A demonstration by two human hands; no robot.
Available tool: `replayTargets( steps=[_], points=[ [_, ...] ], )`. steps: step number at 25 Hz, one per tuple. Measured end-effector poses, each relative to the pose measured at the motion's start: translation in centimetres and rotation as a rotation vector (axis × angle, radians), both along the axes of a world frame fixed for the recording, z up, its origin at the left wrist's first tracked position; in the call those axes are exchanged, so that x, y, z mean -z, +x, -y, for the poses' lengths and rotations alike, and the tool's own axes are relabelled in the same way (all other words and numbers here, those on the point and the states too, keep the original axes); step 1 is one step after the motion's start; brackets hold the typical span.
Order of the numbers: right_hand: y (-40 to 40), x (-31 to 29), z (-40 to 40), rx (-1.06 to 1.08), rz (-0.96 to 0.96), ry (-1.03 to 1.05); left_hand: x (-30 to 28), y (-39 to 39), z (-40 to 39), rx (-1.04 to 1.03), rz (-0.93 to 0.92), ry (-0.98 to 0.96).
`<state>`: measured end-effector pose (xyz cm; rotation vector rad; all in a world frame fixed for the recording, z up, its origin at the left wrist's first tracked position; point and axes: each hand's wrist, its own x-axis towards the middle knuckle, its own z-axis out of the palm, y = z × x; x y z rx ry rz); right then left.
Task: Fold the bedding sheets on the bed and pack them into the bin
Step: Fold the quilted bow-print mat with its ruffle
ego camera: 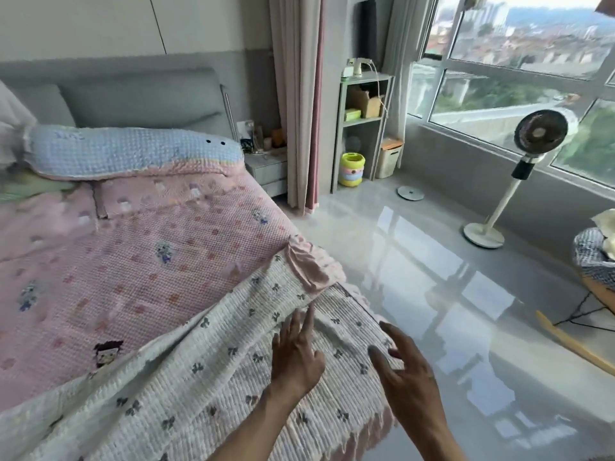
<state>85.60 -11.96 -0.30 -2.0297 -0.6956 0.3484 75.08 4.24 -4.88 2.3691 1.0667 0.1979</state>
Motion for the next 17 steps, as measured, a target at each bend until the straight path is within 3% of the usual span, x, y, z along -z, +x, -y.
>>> replayTargets(
  steps=[11,17],
  points=[
    [32.1,2.5,-7.2,-0.345,0.068,0.071,1.7,28.2,-3.9,-0.333,-0.124,-0.013],
    [45.5,5.2,-12.9,-0.641,0.123,-0.042,3.5,35.2,-3.3,-0.701,-0.129,-0.071]
  ],
)
